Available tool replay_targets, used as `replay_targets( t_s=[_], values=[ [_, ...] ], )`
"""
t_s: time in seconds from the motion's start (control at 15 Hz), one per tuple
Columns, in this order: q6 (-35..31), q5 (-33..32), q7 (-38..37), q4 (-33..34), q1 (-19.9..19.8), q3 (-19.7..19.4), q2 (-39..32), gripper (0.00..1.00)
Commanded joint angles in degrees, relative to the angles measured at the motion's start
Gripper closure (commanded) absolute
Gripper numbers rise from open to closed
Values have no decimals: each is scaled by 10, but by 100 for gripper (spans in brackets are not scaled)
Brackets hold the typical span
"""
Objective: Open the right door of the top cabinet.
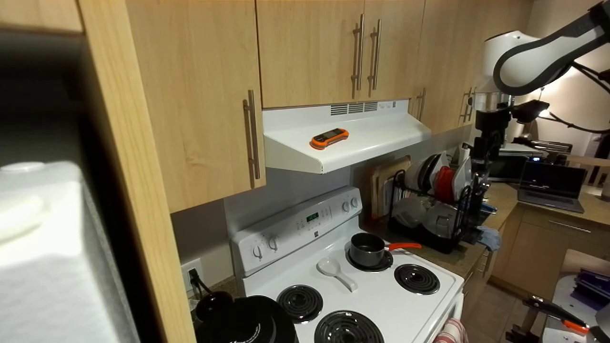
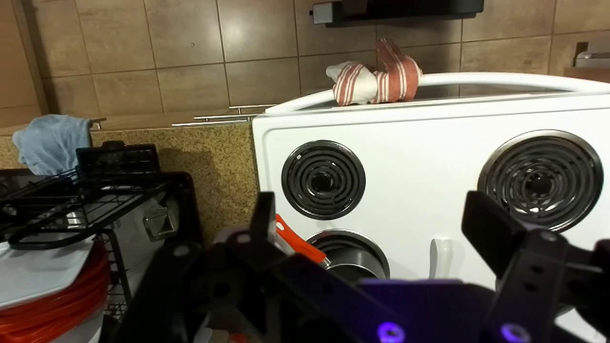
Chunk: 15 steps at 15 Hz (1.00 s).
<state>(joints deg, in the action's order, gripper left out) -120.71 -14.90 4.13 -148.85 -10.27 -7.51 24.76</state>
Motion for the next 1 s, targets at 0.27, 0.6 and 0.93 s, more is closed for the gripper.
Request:
replay_targets(
  t_s=[0.27,0.6,0.93],
  values=[
    [1,0,0,1,1,-1,0,0],
    [-118,-8,-33,-3,-2,6,-6,0],
    [-238,-10,-80,6,-9,23,-32,0]
  ],
)
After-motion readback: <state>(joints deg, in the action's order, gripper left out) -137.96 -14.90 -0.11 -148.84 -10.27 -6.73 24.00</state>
